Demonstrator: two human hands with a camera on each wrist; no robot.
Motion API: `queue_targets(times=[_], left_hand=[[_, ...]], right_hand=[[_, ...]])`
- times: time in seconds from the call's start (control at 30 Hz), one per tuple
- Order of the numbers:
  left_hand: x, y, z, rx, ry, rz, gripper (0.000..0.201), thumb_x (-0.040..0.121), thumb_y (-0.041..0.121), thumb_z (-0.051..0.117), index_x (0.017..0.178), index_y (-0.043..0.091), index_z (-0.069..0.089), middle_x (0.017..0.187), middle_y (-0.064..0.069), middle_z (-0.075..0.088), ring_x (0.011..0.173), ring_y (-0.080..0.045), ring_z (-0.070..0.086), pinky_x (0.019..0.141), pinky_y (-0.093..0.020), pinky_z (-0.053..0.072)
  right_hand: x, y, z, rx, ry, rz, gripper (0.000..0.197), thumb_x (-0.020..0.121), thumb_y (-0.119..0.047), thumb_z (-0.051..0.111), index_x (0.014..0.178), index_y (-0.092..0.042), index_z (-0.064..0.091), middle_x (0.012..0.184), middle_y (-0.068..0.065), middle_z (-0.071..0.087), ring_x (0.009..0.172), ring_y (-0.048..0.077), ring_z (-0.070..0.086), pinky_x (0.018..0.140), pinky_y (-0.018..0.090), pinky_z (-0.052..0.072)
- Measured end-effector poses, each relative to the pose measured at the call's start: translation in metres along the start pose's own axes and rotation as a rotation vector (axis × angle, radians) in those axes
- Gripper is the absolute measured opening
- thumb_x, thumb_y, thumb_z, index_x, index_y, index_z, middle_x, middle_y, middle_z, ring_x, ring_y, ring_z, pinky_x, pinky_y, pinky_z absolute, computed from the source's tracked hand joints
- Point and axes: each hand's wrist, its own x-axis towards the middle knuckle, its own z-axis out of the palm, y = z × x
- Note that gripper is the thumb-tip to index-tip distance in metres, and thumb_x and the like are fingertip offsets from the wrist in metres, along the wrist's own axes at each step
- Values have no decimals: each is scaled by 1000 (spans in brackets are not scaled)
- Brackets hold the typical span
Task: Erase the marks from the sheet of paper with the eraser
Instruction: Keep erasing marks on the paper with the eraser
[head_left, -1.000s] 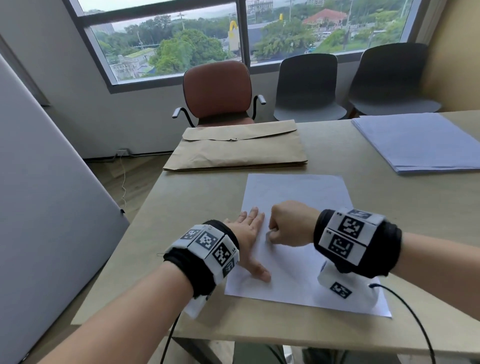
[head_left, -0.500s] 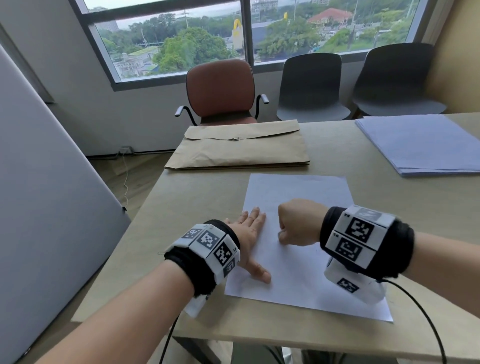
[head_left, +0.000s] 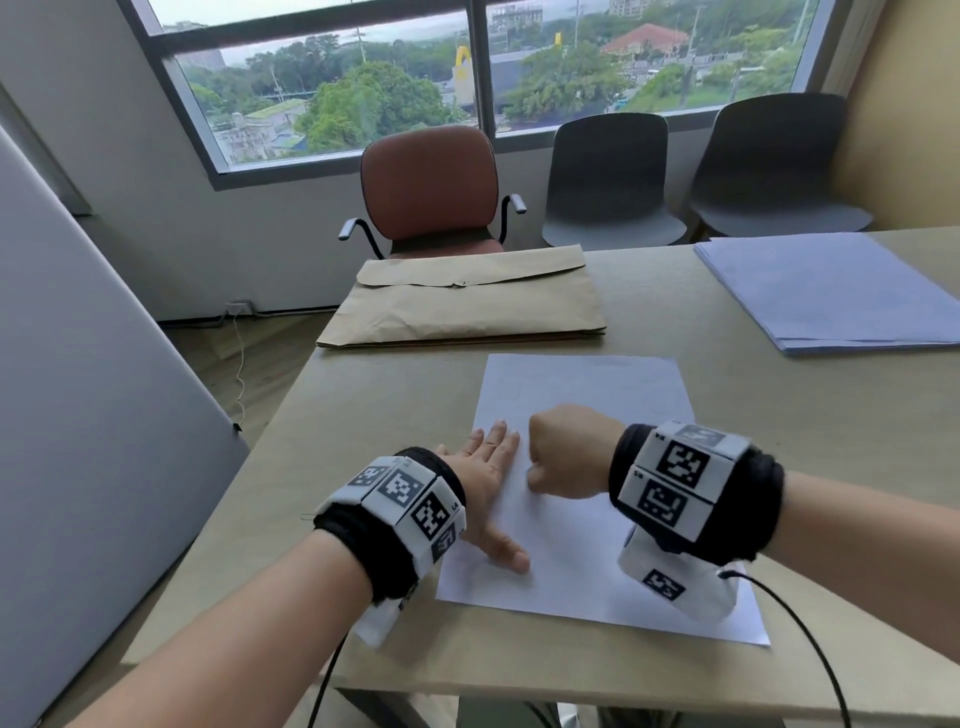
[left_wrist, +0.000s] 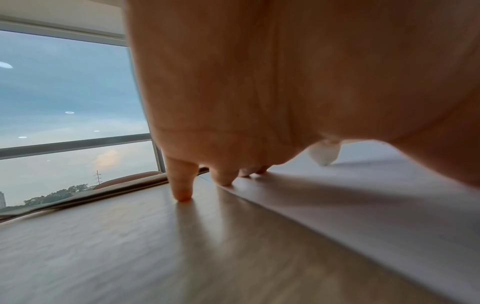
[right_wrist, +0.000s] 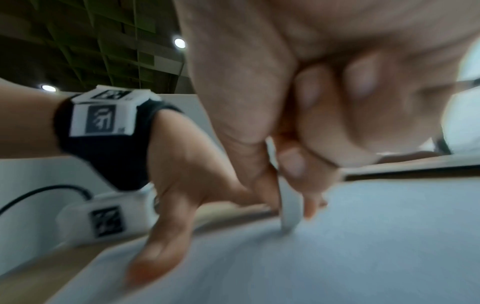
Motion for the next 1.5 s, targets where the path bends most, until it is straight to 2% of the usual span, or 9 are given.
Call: queue_targets(times=[0.27,0.4,0.57,0.73,0.9,1.07,1.23,1.43,1.5], left_hand=[[-1,1,0,-1,8,-3,127,72,58,68,145,13,-26,154,-2,-29,144,-20,-20,119,-45,-1],[-1,1,-1,12,-13,4,127,72,59,67,143,14,-28,153,0,-31,143,-18,-21,118,-45,-2],[0,2,-1,21,-7,1,127,72,59,67,144,14,-27,154,0,-29,144,-19,-20,116,-46,0],[0,1,0,13,-11,0,127,72,59,68,144,15,-27,153,0,-30,143,-19,-21,117,-46,-2],[0,2,-1,26,-8,3,127,72,60,67,145,13,-27,154,-1,-29,144,-20,-20,116,-46,-1],[-1,1,-1,13,-20,0,126,73,59,67,144,15,-28,153,1,-31,143,-18,-22,118,-46,-2],[-2,3,-2,8,-22,-3,127,73,58,68,143,14,-28,153,-1,-30,143,-19,-21,118,-47,-2],[-2,2,-2,22,-26,-7,126,73,59,66,143,15,-28,153,1,-31,143,-18,-21,118,-45,-2],[-3,3,-3,28,-21,-9,126,73,59,66,143,15,-29,153,0,-31,143,-18,-21,119,-45,-2]], right_hand=[[6,17,9,118,50,-139,38,86,-23,54,49,-18,44,50,-3,39,65,25,41,60,25,33],[-11,14,13,110,-23,-255,25,86,-27,55,76,-8,68,53,0,44,65,20,41,56,27,30],[5,12,7,22,82,-193,37,83,-17,50,49,-16,39,52,3,41,61,25,40,52,25,29],[-15,5,17,23,20,-261,25,87,-21,50,78,-6,67,70,11,55,68,24,39,58,25,30],[3,9,8,9,58,-182,33,85,-19,48,53,-15,42,57,1,40,71,27,43,51,24,29],[-17,6,16,9,-27,-300,25,88,-21,49,82,-6,68,79,14,65,68,23,41,60,25,32],[4,16,8,-6,83,-207,25,85,-20,49,65,-10,58,90,17,67,71,28,45,64,27,35],[-16,14,14,-40,-25,-291,37,86,-23,47,51,-17,40,55,4,46,67,27,39,61,26,32],[-3,18,9,-19,19,-241,30,86,-24,49,58,-13,50,63,9,56,68,27,40,62,26,34]])
